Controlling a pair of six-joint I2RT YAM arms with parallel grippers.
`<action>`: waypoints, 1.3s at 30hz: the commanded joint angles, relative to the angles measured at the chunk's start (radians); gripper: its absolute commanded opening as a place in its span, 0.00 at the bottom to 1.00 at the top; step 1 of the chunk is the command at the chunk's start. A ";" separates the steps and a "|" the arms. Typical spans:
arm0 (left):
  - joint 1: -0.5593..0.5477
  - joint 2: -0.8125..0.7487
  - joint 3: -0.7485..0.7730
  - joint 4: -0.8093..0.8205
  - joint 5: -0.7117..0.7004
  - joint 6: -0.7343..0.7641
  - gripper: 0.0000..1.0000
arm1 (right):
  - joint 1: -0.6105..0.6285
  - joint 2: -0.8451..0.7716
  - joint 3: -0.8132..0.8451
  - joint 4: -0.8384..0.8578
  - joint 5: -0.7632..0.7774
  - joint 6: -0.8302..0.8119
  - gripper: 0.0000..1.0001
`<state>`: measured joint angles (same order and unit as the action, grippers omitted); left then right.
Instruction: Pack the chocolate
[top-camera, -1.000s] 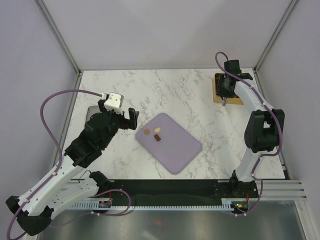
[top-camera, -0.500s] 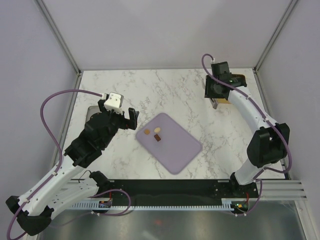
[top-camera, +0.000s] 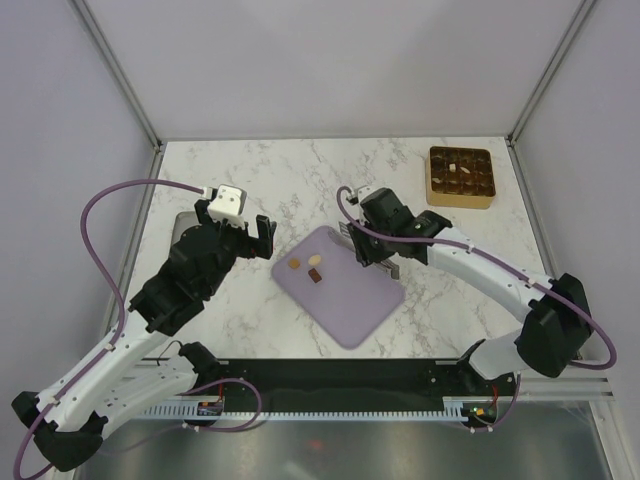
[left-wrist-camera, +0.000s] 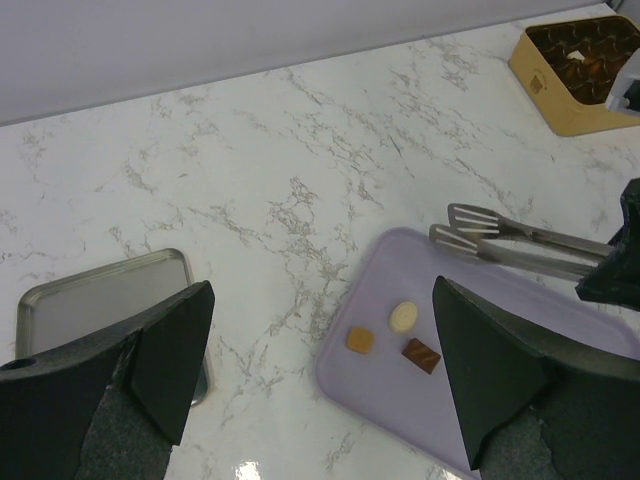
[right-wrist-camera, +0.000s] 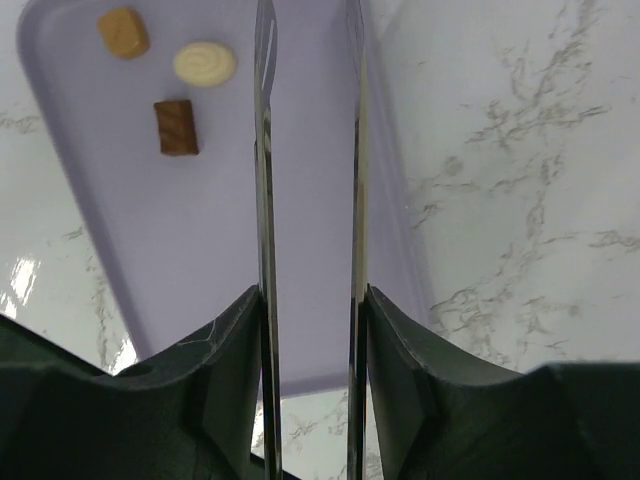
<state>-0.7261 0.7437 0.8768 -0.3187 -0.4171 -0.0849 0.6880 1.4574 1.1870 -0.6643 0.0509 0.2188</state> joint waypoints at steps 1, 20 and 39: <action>-0.003 -0.004 -0.004 0.044 -0.031 0.043 0.98 | 0.073 -0.086 -0.030 0.060 -0.034 0.033 0.50; -0.004 -0.004 -0.009 0.046 -0.038 0.045 0.98 | 0.334 -0.046 -0.121 0.084 0.078 0.157 0.52; -0.004 -0.004 -0.009 0.046 -0.040 0.047 0.98 | 0.413 0.055 -0.112 0.062 0.204 0.162 0.51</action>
<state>-0.7261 0.7437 0.8764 -0.3164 -0.4194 -0.0845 1.0946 1.5108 1.0603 -0.6136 0.2115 0.3710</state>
